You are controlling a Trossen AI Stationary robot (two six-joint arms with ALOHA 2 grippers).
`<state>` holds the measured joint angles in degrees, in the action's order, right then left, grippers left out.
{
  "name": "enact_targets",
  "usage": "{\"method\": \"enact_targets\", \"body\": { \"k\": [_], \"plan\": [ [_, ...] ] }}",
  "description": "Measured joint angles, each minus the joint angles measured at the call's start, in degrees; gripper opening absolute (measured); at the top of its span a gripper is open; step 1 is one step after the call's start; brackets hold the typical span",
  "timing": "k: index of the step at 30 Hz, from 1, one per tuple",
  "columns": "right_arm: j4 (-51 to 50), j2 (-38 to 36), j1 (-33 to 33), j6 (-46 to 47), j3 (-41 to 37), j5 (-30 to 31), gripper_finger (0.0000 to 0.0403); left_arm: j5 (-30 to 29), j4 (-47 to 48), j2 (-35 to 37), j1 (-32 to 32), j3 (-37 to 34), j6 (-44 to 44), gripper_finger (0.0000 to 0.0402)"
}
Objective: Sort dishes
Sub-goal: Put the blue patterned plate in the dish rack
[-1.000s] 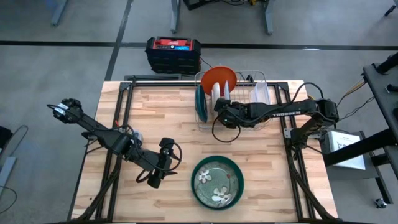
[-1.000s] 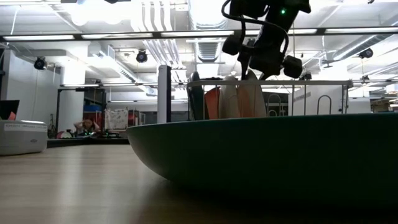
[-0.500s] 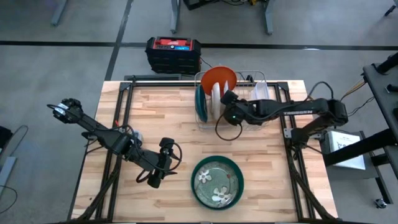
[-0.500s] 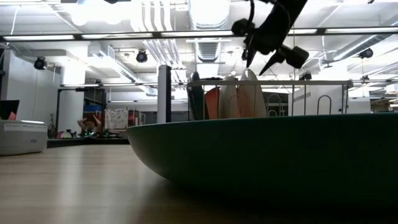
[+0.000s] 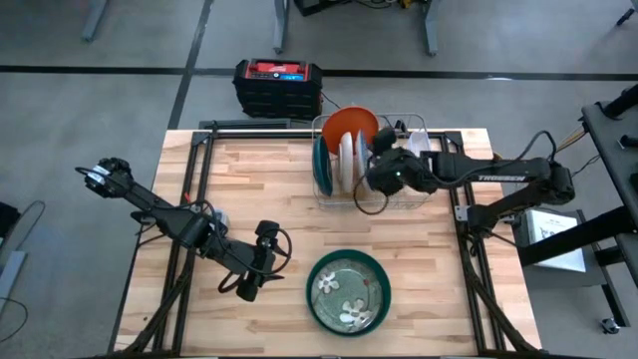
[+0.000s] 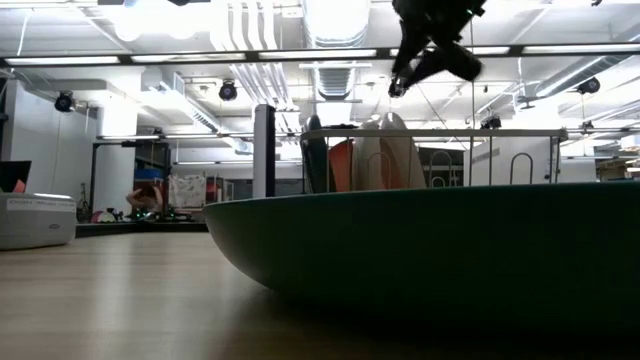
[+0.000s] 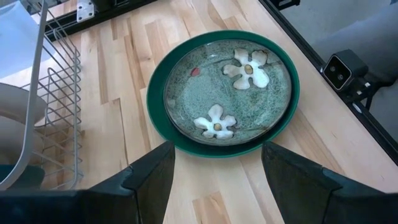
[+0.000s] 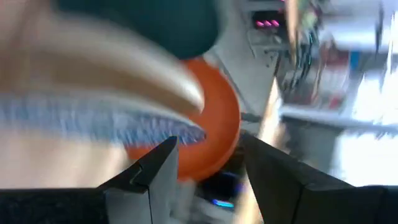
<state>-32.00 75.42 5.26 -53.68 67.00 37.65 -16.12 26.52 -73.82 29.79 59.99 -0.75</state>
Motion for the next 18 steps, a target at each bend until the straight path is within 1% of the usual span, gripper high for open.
{"method": "enact_targets", "body": {
  "k": [2,3,7,9,11,18],
  "plan": [
    [4.4,-0.02,0.91,12.71,0.01,-0.39,0.0174,0.0,-0.22,0.0,0.01,-0.02,0.0,0.023],
    [5.37,-0.03,1.52,17.06,0.02,-0.89,0.0174,0.0,-0.38,0.0,-0.01,0.0,0.02,0.023],
    [5.34,0.3,4.1,26.27,0.02,-7.6,0.0174,0.0,-0.44,0.0,-0.01,0.0,0.13,0.023],
    [5.28,0.39,5.3,29.1,0.01,-11.93,0.0171,0.0,-0.57,0.0,-0.01,0.0,0.19,0.023],
    [5.66,0.91,6.02,30.66,0.0,-14.61,0.0165,0.0,-0.58,0.0,0.0,-0.01,0.2,0.023],
    [5.38,2.73,6.75,31.12,-0.04,-15.21,0.0116,0.0,-0.63,0.0,0.0,-0.01,0.2,0.023]
  ]
}}
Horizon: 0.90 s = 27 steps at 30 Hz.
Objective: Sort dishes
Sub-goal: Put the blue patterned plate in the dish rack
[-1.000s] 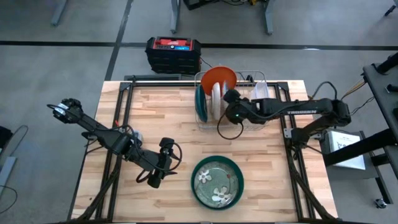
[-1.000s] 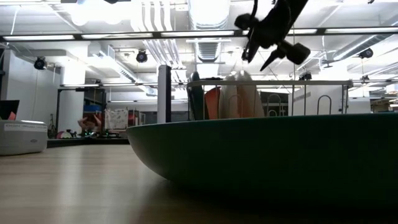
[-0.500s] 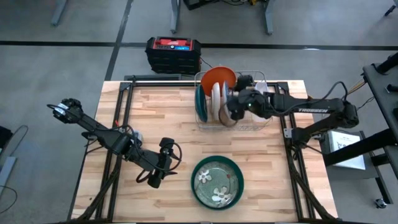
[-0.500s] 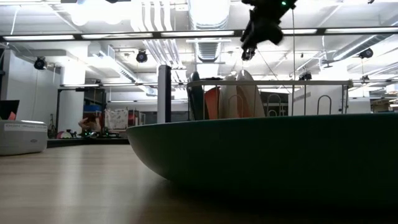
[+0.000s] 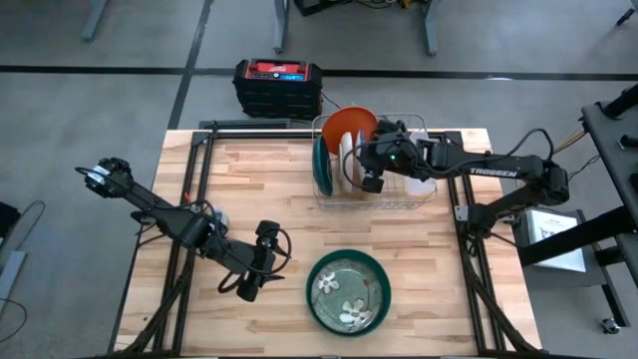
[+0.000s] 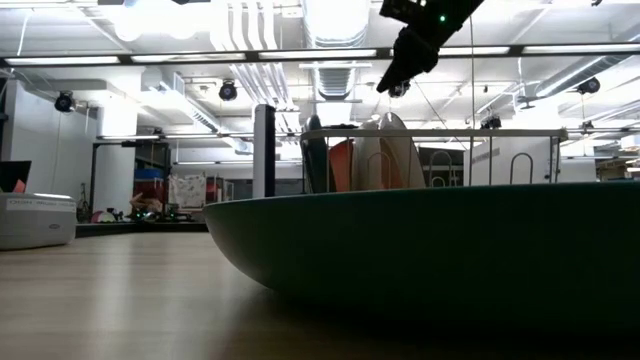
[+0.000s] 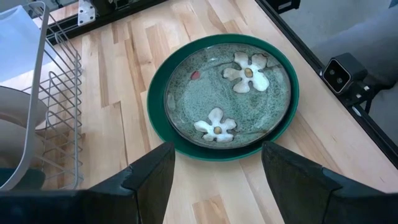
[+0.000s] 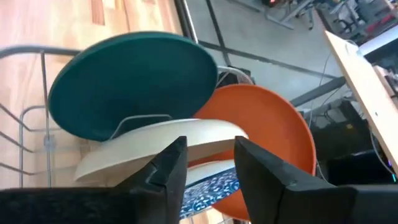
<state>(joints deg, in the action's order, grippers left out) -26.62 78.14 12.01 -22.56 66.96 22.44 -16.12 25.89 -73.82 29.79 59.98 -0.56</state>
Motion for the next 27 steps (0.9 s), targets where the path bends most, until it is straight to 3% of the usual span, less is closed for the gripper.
{"method": "enact_targets", "body": {
  "k": [12,27],
  "plan": [
    [-0.11,4.23,1.75,-1.88,0.0,0.24,0.0008,0.0,-0.06,0.0,0.0,0.01,0.02,0.023],
    [-6.04,3.35,2.25,-1.37,0.17,6.87,0.0001,0.0,0.02,0.0,-0.01,0.01,0.02,0.023]
  ]
}}
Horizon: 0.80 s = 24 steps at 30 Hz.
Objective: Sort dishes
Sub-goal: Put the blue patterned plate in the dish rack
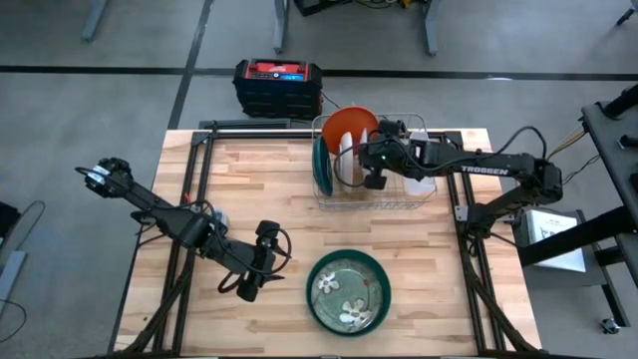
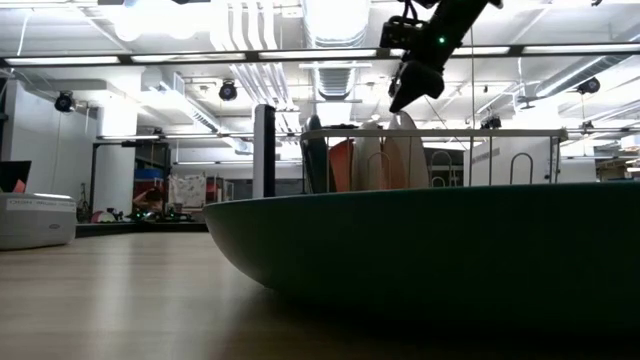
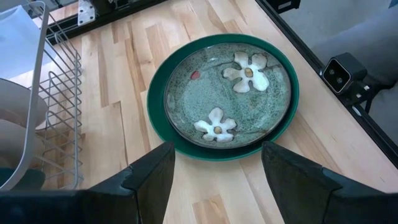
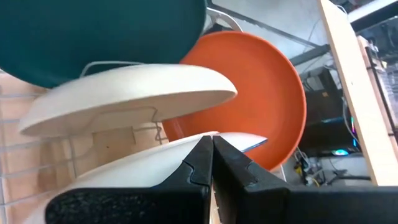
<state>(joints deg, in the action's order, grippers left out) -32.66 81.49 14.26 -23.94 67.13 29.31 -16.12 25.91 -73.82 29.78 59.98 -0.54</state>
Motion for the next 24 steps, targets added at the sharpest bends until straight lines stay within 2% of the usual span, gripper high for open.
{"method": "enact_targets", "body": {
  "k": [24],
  "plan": [
    [-11.32,-4.52,0.31,9.91,-0.28,3.82,0.0,0.0,0.42,0.0,0.0,0.0,-0.44,0.023]
  ]
}}
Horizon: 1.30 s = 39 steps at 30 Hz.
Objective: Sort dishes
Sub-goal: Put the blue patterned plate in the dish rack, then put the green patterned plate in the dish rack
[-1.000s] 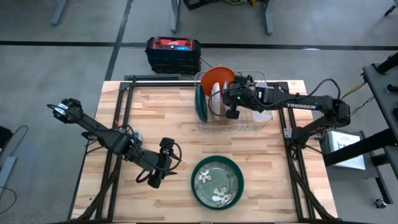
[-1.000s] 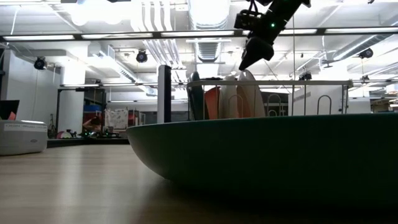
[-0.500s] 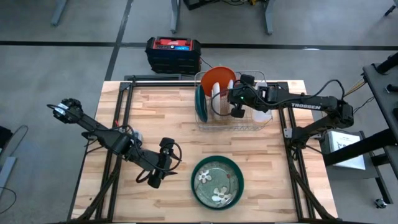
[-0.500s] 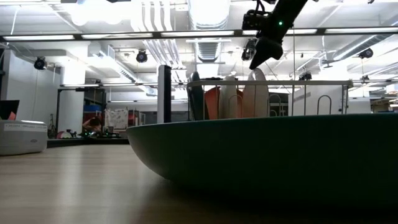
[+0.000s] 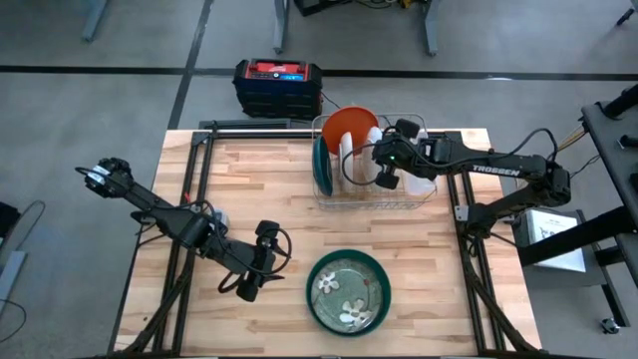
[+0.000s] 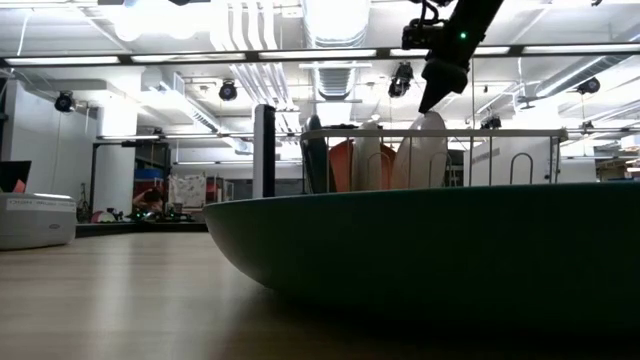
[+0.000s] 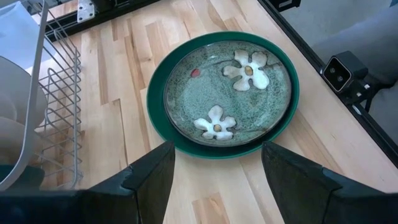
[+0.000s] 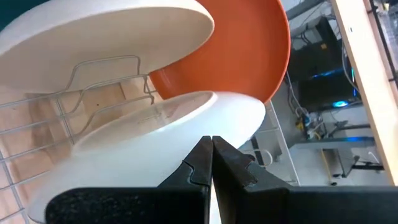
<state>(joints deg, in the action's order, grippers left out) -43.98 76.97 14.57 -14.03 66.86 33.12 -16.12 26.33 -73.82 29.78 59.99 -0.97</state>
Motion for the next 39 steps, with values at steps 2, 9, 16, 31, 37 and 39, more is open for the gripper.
{"method": "enact_targets", "body": {
  "k": [2,9,16,31,37,39],
  "plan": [
    [0.03,0.0,0.01,0.17,-0.01,0.0,0.0,-0.01,0.0,0.0,0.01,0.0,0.0,0.023],
    [0.14,-0.46,0.13,3.69,-0.01,0.02,0.0,0.0,-0.02,0.0,0.02,-0.02,-0.02,0.023],
    [0.27,-2.92,0.13,5.91,-0.01,0.02,0.0,0.0,-0.02,0.0,0.01,0.0,-0.02,0.023],
    [-7.07,-15.41,-4.46,22.26,-0.01,-9.29,0.0,-0.04,-2.34,-1.08,-0.58,0.0,0.77,0.023],
    [-13.91,-17.59,-11.86,36.76,-0.82,-18.33,0.0,0.0,-4.05,-4.1,-2.39,-0.01,0.85,0.023],
    [-14.59,-17.68,-15.68,40.16,-1.96,-21.67,0.0,0.42,-4.64,-5.13,-2.66,0.0,0.0,0.023]
  ]
}}
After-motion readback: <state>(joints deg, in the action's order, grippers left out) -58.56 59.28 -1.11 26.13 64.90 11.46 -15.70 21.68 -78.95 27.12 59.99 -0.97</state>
